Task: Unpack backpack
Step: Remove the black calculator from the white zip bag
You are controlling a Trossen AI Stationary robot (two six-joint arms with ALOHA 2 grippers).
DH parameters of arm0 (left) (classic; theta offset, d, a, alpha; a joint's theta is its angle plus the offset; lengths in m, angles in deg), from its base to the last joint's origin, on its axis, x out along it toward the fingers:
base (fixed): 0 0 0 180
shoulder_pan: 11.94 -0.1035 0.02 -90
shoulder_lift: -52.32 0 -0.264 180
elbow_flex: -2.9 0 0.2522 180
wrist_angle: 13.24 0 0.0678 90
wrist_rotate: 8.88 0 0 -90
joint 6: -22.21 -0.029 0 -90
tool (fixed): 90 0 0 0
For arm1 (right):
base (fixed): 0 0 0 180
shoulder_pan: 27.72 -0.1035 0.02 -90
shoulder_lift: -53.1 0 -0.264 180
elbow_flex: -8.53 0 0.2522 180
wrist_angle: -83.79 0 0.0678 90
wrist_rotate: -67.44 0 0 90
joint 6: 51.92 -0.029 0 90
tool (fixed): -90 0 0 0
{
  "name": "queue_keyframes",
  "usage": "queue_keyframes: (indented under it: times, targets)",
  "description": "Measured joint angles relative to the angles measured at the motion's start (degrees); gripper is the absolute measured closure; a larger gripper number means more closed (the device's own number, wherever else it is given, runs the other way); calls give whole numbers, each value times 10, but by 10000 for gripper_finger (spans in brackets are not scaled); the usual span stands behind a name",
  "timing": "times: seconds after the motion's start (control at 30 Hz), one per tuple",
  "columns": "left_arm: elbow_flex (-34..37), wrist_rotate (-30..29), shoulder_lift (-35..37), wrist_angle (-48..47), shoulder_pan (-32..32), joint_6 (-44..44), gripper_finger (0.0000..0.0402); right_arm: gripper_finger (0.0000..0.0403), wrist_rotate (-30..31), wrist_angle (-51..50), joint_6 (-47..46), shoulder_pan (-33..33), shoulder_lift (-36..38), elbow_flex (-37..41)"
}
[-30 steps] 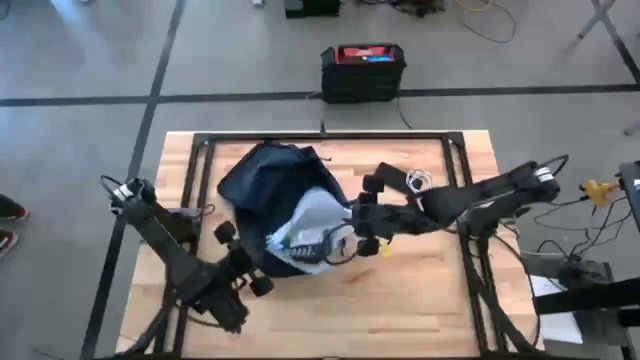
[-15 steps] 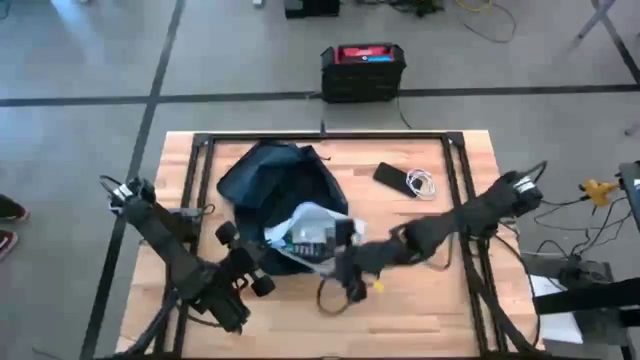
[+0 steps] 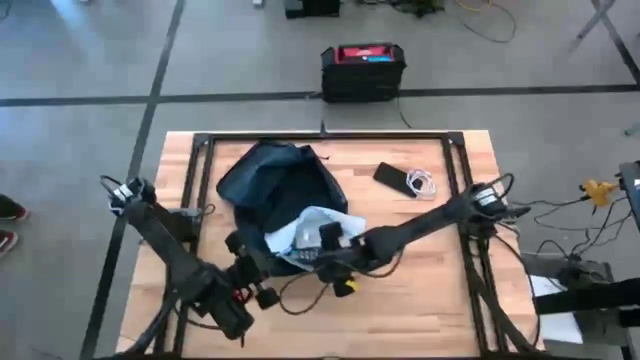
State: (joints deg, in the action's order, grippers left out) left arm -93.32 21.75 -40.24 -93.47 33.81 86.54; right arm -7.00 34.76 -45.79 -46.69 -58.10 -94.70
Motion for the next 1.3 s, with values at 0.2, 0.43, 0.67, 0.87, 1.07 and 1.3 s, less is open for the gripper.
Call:
queue_keyframes:
  times: [0.2, 0.43, 0.67, 0.87, 1.07, 1.3]
  targets:
    - [0, 1, 0, 10, 0, -9, 402, 190, 29, -11, -22, 16, -11, 1]
    - [0, -1, 0, 22, 3, -20, 402, 266, 39, -22, -50, 47, -11, 1]
    - [0, 0, 0, 48, 11, -59, 402, 379, -16, -17, 17, 48, -11, -2]
    - [0, 0, 0, 54, 13, -69, 402, 339, -59, 4, 24, 38, -11, -3]
    - [0, -1, 0, 59, 14, -69, 402, 222, -57, 12, 15, 35, -11, -3]
    - [0, -6, 0, 107, 16, -118, 402, 152, -15, 29, 63, 39, -11, 9]
